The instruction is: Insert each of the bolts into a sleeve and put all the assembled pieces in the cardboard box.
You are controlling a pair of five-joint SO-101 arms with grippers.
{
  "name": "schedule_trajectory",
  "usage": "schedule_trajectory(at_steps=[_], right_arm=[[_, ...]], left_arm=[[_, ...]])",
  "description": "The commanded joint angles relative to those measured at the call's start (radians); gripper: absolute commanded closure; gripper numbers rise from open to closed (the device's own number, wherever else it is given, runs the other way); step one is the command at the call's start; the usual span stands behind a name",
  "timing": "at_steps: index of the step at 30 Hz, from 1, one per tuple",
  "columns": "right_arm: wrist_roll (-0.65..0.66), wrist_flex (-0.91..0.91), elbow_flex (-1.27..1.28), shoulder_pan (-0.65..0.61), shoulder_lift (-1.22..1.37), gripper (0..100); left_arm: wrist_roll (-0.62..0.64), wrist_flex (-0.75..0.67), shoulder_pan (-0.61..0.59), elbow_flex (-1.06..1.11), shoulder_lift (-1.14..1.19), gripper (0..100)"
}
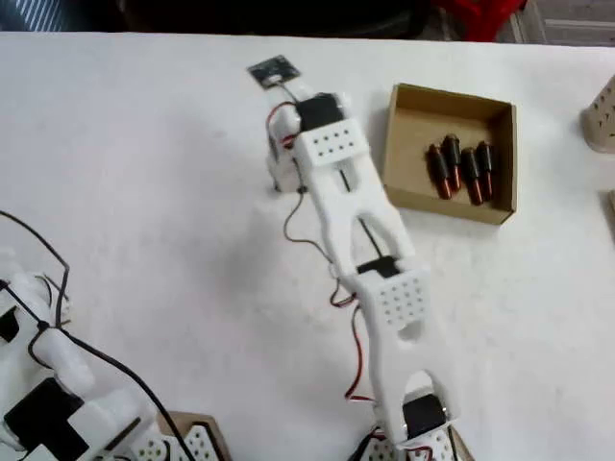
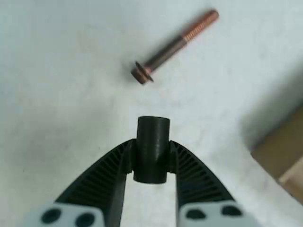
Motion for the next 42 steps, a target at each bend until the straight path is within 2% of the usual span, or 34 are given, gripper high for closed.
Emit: schedule_trajectory(at_steps=[1,4,8,14,17,23,29,42], right_arm=[[0.018,-0.008,0.313,0.085,-0.231,98.3],[0.072,-0.093,0.52,0.153,-0.328,98.2],[0.107,-0.294,0.844,0.232,-0.481,98.2],[0.109,-0.625,1.335,0.277,-0.745,98.1],[0.109,-0.68,1.478,0.275,-0.831,96.5],[0.11,-0.677,1.568,0.262,-0.854,82.1],[0.23,-0.677,1.57,0.255,-0.854,86.1],[0.235,-0.693,1.568,0.26,-0.835,88.9]], left_arm=[[-0.012,-0.018,0.022,-0.006,-0.004,98],[-0.012,-0.018,0.022,-0.006,-0.004,98],[-0.014,-0.018,0.022,-0.005,-0.004,98],[-0.014,-0.018,0.022,-0.005,-0.004,98],[-0.014,-0.018,0.022,-0.005,-0.004,98],[-0.014,-0.018,0.022,-0.005,-0.004,98],[-0.014,-0.017,0.022,-0.003,-0.004,98],[-0.014,-0.017,0.022,-0.003,-0.004,98]])
